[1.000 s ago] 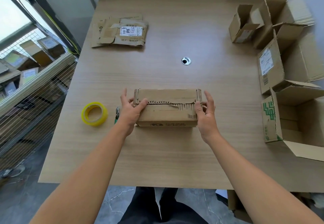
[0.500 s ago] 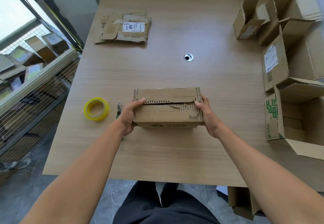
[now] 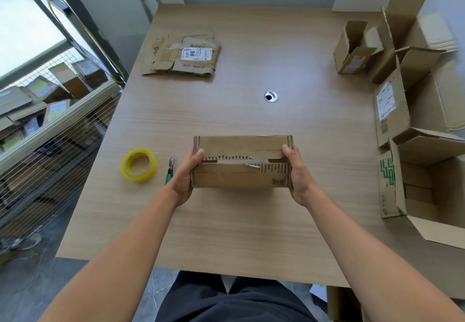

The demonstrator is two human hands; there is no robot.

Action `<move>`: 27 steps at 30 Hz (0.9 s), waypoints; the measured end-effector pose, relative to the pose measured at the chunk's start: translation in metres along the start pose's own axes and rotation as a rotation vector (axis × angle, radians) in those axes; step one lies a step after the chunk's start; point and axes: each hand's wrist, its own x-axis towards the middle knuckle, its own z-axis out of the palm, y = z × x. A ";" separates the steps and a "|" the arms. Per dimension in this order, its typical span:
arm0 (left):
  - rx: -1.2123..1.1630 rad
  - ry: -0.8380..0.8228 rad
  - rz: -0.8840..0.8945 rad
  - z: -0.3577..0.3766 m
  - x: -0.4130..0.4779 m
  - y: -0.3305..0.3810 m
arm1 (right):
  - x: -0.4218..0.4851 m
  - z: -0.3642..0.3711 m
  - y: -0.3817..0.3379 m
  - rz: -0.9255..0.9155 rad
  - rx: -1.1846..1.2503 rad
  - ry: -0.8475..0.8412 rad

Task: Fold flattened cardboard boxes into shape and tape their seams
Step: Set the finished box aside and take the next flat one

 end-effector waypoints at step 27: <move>0.026 0.034 0.084 -0.010 -0.001 -0.011 | -0.016 -0.004 0.017 0.061 0.079 -0.024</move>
